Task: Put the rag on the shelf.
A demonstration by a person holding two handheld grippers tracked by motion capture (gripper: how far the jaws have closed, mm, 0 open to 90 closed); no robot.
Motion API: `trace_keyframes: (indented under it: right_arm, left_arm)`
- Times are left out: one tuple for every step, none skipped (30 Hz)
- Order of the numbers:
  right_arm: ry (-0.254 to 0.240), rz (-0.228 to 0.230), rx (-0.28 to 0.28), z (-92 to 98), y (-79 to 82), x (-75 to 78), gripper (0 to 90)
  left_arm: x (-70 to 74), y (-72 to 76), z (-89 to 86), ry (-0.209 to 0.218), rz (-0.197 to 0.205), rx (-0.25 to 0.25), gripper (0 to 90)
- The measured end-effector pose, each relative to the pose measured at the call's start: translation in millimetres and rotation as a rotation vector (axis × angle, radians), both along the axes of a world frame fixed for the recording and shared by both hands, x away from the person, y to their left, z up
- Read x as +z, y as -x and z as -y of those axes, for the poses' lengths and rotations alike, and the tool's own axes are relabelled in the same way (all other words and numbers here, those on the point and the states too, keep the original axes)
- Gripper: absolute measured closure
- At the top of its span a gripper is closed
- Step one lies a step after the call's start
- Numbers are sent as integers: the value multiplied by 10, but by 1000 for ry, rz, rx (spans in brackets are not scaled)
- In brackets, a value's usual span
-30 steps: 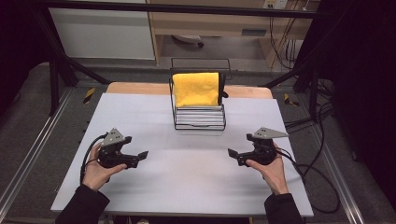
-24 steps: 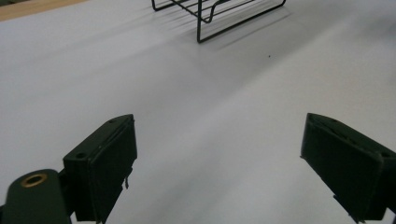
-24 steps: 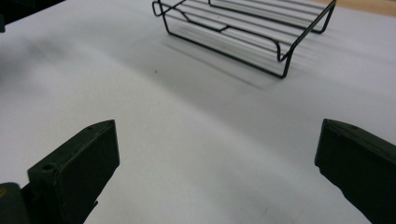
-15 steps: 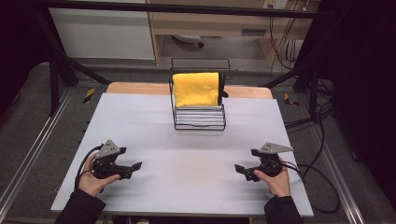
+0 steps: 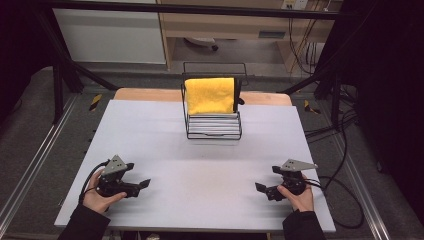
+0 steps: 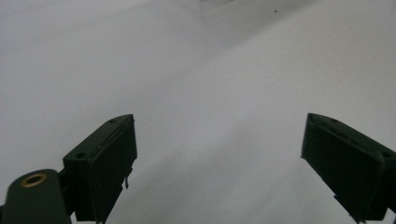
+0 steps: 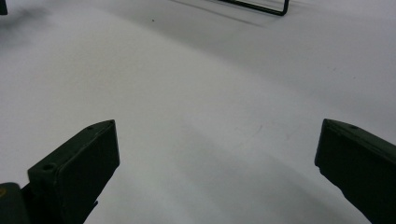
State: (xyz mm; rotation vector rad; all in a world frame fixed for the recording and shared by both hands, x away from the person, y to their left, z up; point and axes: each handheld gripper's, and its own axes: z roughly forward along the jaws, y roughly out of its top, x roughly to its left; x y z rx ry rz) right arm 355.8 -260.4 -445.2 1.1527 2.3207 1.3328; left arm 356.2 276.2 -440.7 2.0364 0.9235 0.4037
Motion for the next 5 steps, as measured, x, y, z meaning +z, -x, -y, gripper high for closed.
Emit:
trace_keyframes:
  right_arm:
    - [2,0,0,0,1,0,6]
    - [1,0,-2,0,1,1,6]
    - [1,-1,-3,2,2,3,6]
    - [0,2,-2,4,2,3,6]
    - [0,2,-2,5,2,4,6]
  left_arm:
    - [-3,3,-4,3,-2,2,103]
    - [-6,5,-8,1,1,4,103]
    - [-11,7,-12,0,1,4,103]
    - [-15,10,-13,0,-2,4,104]
    - [-17,11,-14,0,-3,4,104]
